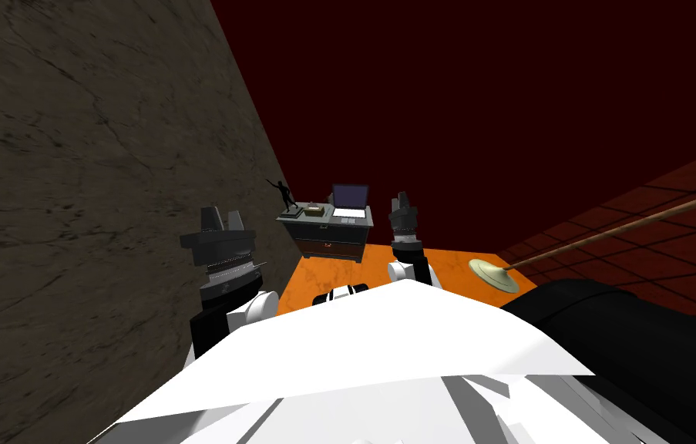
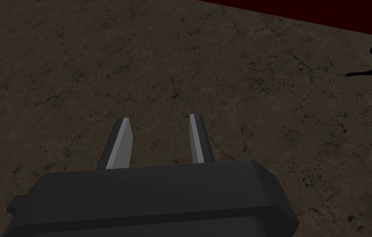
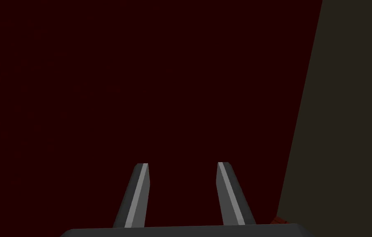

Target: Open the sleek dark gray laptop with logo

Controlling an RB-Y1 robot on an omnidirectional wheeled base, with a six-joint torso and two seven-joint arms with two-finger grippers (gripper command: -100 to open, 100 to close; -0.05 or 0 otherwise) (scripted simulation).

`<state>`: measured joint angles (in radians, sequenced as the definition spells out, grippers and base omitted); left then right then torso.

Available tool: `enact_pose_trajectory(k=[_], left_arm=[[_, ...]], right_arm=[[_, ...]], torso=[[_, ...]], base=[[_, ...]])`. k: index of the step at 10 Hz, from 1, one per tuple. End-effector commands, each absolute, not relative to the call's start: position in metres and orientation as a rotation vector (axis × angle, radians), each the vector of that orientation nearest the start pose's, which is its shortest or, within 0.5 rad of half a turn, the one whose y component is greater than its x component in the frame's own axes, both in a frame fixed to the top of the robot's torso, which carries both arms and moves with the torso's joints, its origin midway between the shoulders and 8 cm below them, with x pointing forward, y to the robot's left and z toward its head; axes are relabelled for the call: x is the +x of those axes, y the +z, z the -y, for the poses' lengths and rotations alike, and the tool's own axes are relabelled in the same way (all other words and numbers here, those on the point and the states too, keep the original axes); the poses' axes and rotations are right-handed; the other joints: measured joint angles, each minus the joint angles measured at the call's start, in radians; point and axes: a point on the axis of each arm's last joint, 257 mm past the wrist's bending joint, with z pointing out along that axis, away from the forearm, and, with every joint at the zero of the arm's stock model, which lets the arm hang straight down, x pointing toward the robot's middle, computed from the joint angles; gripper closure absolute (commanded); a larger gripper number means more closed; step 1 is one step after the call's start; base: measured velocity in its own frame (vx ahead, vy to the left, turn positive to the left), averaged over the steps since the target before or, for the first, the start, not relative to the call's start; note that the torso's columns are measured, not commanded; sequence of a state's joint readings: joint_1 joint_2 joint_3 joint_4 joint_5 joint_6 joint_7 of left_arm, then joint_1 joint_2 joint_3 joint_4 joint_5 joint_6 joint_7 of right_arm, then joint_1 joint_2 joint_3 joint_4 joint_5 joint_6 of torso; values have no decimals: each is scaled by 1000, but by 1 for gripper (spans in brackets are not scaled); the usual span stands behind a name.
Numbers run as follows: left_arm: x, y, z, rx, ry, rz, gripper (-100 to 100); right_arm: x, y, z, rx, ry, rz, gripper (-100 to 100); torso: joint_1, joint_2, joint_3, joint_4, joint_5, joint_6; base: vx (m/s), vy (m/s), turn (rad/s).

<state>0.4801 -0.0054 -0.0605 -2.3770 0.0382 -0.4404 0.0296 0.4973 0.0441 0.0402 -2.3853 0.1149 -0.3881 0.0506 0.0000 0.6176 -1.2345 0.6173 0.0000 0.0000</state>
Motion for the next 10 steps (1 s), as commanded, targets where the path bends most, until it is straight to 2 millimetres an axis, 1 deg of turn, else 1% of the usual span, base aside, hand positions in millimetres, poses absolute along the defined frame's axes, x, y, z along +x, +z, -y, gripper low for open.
enact_pose_trajectory(k=[1,2,5,8,10], left_arm=[[336,62,-260,-658,-1437,-539,0],[336,62,-260,-659,-1437,-540,0],[336,62,-260,-659,-1437,-540,0],[336,62,-260,-659,-1437,-540,0],[336,62,-260,-659,-1437,-540,0]], right_arm=[[347,44,256,584,1197,-708,-100],[347,44,255,581,1197,-711,-100],[359,19,255,548,1124,-848,-100],[372,-19,267,535,998,-1007,-100],[379,-47,283,532,891,-1110,-100]], torso=[[0,74,-148,74,0,0],[0,107,-217,107,0,0],[1,120,-242,120,0,0],[0,120,-242,120,0,0],[1,120,-242,121,0,0]], base=[[10,7,69],[6,7,35],[13,20,105],[32,38,193],[48,48,217]])
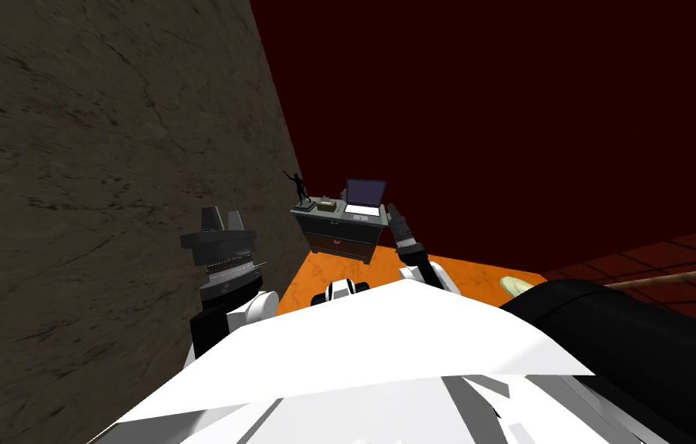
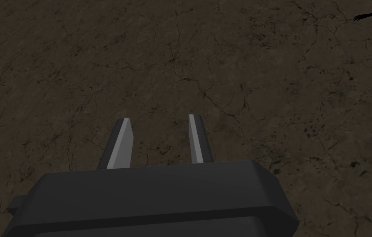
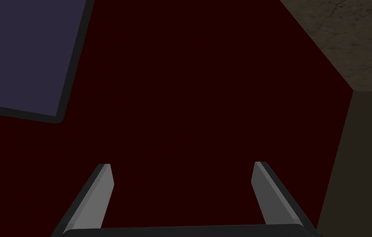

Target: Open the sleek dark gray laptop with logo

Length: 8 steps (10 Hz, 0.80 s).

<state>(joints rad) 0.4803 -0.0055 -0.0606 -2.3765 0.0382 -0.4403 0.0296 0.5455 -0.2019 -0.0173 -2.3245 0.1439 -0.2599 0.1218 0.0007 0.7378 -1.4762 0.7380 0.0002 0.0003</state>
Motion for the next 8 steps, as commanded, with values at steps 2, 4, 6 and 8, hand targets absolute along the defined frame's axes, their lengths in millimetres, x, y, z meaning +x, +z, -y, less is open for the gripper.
enact_pose_trajectory(k=[2,4,6,8], left_arm=[[336,62,-260,-659,-1437,-540,0],[336,62,-260,-659,-1437,-540,0],[336,62,-260,-659,-1436,-540,0],[336,62,-260,-659,-1437,-540,0]], right_arm=[[384,-79,306,535,763,-1219,-100],[385,-109,333,533,622,-1325,-100],[385,-127,351,540,538,-1384,-100],[382,-143,369,539,456,-1437,-100]], torso=[[-1,0,0,0,0,0],[0,1,1,0,0,0],[-2,1,1,0,-1,0],[0,-1,0,0,0,0]], base=[[54,48,245],[54,59,284],[43,30,172],[59,39,207]])
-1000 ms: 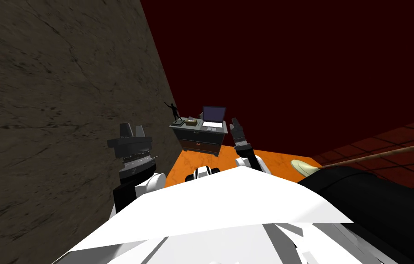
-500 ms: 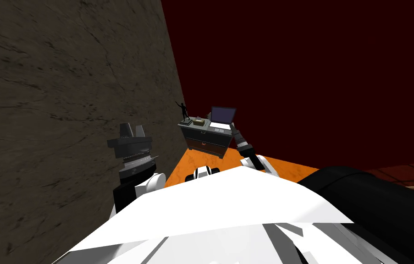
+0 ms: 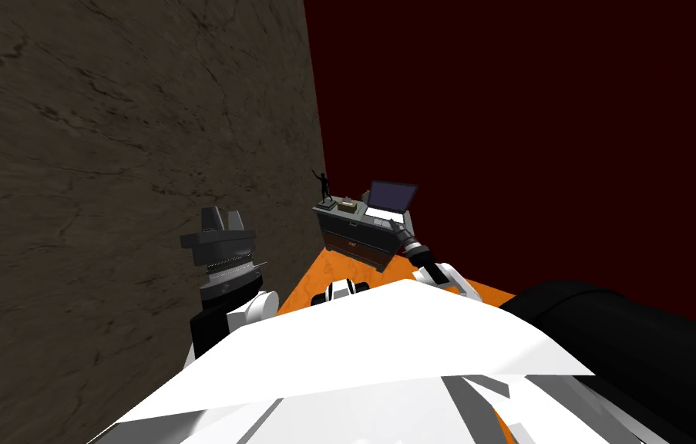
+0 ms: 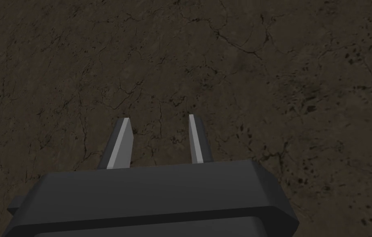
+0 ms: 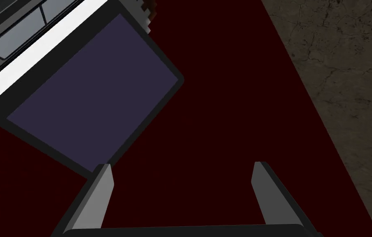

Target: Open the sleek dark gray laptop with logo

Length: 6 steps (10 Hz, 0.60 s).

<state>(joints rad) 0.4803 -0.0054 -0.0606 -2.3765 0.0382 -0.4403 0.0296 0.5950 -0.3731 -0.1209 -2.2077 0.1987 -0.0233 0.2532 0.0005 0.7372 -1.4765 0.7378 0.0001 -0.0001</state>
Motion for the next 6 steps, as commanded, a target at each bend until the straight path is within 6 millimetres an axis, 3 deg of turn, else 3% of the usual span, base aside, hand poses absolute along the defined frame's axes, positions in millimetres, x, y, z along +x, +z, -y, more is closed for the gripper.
enact_pose_trajectory(k=[1,2,3,4,5,6], left_arm=[[336,62,-260,-659,-1436,-540,0],[336,62,-260,-659,-1437,-540,0],[336,62,-260,-659,-1437,-540,0],[336,62,-260,-659,-1436,-540,0],[336,62,-260,-659,-1436,-540,0],[336,62,-260,-659,-1436,-540,0]], right_arm=[[379,-157,388,534,372,-1488,-100],[374,-170,408,525,288,-1536,-100],[374,-172,410,533,281,-1541,-100],[368,-183,431,524,193,-1588,-100],[368,-185,432,528,189,-1591,-100],[361,-196,455,520,97,-1637,-100]], torso=[[-1,1,0,0,0,1],[-1,1,1,0,0,0],[0,1,0,0,0,0],[-1,1,1,0,0,1],[-1,1,0,0,0,0],[-1,1,1,0,0,0]], base=[[37,26,218],[54,35,344],[44,27,106],[49,32,179],[41,23,126],[46,26,184]])
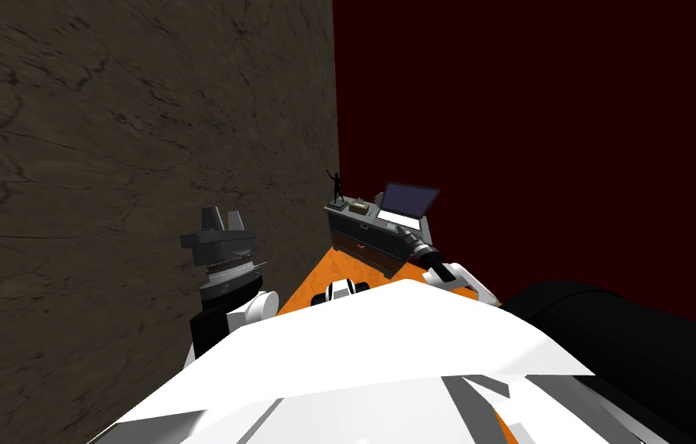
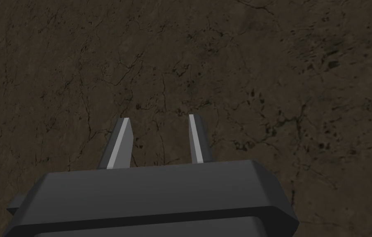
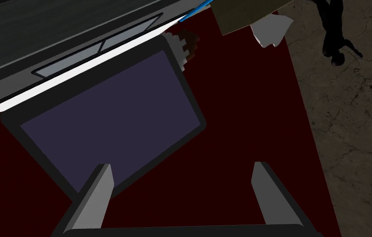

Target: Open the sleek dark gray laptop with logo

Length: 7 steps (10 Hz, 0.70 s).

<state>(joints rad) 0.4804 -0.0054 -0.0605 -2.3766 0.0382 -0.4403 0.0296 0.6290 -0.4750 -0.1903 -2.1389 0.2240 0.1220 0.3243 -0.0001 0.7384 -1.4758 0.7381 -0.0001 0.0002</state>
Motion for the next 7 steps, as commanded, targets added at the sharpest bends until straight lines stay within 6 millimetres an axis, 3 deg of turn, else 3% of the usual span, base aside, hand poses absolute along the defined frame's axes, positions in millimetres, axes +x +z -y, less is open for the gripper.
enact_pose_trajectory(k=[1,2,3,5,7], left_arm=[[336,62,-260,-659,-1436,-540,0],[336,62,-260,-659,-1436,-540,0],[336,62,-260,-659,-1436,-540,0],[336,62,-260,-659,-1436,-540,0],[336,62,-260,-659,-1436,-540,0]], right_arm=[[361,-196,456,524,94,-1639,-100],[353,-204,477,507,7,-1678,-100],[352,-207,480,519,-4,-1685,-100],[333,-220,528,494,-194,-1762,-100],[331,-223,532,508,-207,-1769,-100]], torso=[[0,0,0,0,0,0],[0,0,0,0,0,0],[0,-1,0,0,0,-1],[1,0,0,0,0,-1],[0,-1,0,0,0,0]], base=[[39,20,152],[47,20,255],[41,20,119],[55,32,288],[43,15,53]])
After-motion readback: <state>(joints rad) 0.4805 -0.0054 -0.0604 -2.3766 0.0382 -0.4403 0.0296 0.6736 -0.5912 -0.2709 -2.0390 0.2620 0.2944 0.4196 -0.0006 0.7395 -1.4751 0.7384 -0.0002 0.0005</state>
